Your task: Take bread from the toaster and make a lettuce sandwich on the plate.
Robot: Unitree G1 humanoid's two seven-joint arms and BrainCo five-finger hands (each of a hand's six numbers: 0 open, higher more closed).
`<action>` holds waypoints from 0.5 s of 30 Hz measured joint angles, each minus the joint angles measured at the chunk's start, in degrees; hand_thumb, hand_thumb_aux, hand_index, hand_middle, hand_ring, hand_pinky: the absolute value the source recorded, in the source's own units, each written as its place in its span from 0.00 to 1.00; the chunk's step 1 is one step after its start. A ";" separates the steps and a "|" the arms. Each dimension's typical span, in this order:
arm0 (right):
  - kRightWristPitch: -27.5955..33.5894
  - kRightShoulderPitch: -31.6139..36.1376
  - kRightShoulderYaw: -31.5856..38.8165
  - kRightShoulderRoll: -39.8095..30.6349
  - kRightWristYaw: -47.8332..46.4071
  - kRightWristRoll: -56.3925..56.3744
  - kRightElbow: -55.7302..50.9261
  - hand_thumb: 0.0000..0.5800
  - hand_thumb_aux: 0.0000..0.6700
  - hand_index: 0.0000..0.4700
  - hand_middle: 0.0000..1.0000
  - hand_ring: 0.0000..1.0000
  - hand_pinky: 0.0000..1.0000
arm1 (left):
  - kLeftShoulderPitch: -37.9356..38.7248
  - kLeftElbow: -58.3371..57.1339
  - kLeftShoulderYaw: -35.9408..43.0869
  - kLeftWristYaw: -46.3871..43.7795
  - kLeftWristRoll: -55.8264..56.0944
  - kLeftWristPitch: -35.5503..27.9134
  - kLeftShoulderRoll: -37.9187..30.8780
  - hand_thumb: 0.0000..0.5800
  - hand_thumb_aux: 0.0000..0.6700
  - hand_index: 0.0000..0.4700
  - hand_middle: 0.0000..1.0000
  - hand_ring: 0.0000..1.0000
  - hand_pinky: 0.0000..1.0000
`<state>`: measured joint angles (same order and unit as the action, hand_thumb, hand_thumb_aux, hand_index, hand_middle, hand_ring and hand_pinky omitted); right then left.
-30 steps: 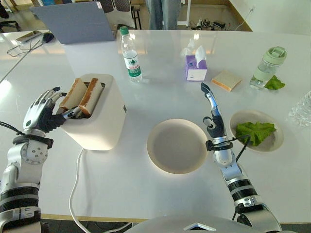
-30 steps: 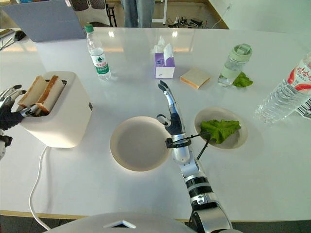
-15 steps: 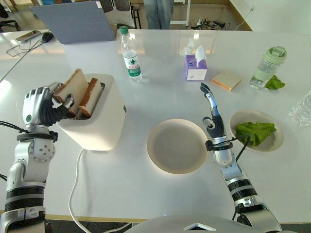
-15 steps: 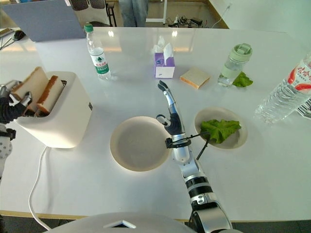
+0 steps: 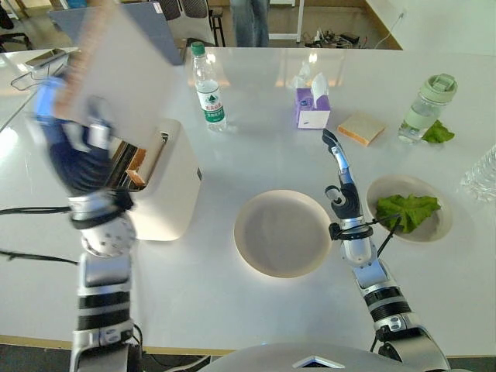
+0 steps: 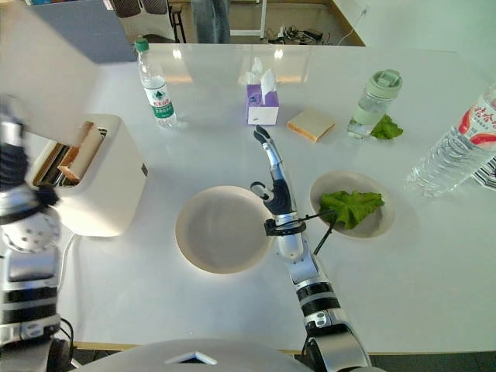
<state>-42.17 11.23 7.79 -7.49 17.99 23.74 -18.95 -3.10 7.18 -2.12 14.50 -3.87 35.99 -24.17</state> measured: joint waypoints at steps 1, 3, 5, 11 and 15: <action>0.22 0.00 -1.09 -0.51 0.24 -0.02 1.45 0.00 0.00 0.00 0.00 0.00 0.00 | 1.61 -1.18 4.97 -5.21 3.08 0.36 1.64 1.00 1.00 1.00 1.00 1.00 1.00; 0.45 -0.05 -3.01 -1.95 0.58 -0.03 4.01 0.00 0.00 0.00 0.00 0.00 0.00 | 2.73 -4.32 10.23 -12.87 7.36 -0.20 3.65 1.00 1.00 1.00 1.00 1.00 1.00; 0.65 -0.37 -5.76 -4.05 1.56 0.03 5.78 0.00 0.00 0.00 0.00 0.00 0.00 | 2.71 -7.64 13.47 -19.55 9.74 -1.30 4.09 1.00 1.00 1.00 1.00 1.00 1.00; 2.92 -4.76 -14.84 -11.37 6.41 2.93 4.83 0.00 0.00 0.00 0.00 0.00 0.00 | -0.06 -17.12 17.85 -34.45 10.12 -4.79 3.75 1.00 1.00 1.00 1.00 1.00 1.00; 6.25 -9.10 -18.48 -18.04 11.78 9.50 0.90 0.00 0.00 0.00 0.00 0.00 0.00 | -2.48 -22.68 17.86 -40.52 6.97 -5.35 1.47 1.00 1.00 1.00 1.00 1.00 1.00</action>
<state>-35.91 2.13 -10.69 -25.52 29.77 33.24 -18.06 -5.59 -15.50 15.74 -26.02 3.11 30.64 -22.70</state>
